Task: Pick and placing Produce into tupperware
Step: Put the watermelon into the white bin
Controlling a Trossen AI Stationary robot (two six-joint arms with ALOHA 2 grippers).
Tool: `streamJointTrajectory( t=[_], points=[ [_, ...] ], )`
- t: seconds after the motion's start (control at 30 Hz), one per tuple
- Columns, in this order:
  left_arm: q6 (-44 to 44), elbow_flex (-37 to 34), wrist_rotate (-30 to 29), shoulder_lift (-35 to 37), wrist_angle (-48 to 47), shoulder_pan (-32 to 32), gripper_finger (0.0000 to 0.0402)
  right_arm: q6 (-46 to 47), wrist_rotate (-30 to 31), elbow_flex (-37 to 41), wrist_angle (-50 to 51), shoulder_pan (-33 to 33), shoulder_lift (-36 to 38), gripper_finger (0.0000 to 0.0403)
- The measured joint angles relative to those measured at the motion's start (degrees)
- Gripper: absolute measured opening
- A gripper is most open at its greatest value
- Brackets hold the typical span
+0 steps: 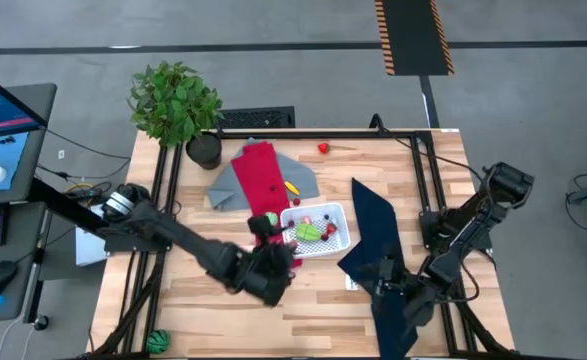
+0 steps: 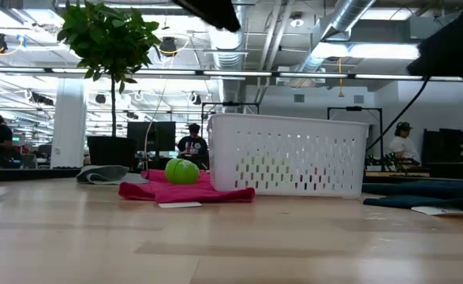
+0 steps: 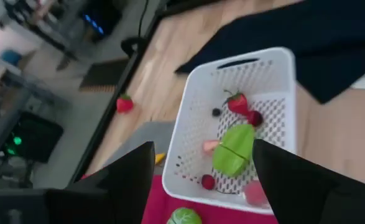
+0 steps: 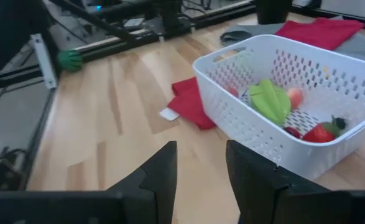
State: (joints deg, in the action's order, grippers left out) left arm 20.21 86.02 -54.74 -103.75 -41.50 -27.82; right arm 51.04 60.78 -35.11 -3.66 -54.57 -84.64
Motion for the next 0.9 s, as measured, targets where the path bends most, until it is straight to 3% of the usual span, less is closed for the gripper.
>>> streamJointTrajectory(
  t=[0.23, 0.37, 0.43, 0.5, 0.6, 0.73, 0.9],
  points=[
    [7.53, -0.08, -4.16, 1.46, -7.3, -9.03, 0.0263, -0.87, -3.85, 0.0, -1.0, 3.79, -0.96, 0.0157],
    [9.41, -0.34, -4.91, 3.11, -6.49, -15.45, 0.0263, -6.7, -3.93, -0.04, -5.33, 4.2, -0.89, 0.0156],
    [7.07, -1.92, -5.2, 3.72, 0.25, -18.36, 0.0263, -9.28, -3.96, -0.04, -7.21, 4.31, -0.89, 0.0155],
    [-0.42, -4.44, -3.44, 3.92, 12.7, -20.61, 0.0263, -11.98, -3.96, -0.04, -9.01, 4.38, -0.89, 0.0154],
    [-12.81, -10.02, 7.06, 4.21, 32.93, -21.88, 0.0263, -15.23, -3.95, -0.04, -11.89, 5.13, -0.89, 0.0153],
    [-20.8, -18.75, 22.47, 6.72, 53.86, -21.62, 0.0263, -18.05, -4.57, -0.04, -15.55, 5.94, -0.85, 0.0153],
    [-20.57, -32.49, 21.45, 16.04, 63.99, -21.4, 0.0263, -19.72, -8.0, -0.04, -18.47, 5.97, -0.85, 0.015]
  ],
)
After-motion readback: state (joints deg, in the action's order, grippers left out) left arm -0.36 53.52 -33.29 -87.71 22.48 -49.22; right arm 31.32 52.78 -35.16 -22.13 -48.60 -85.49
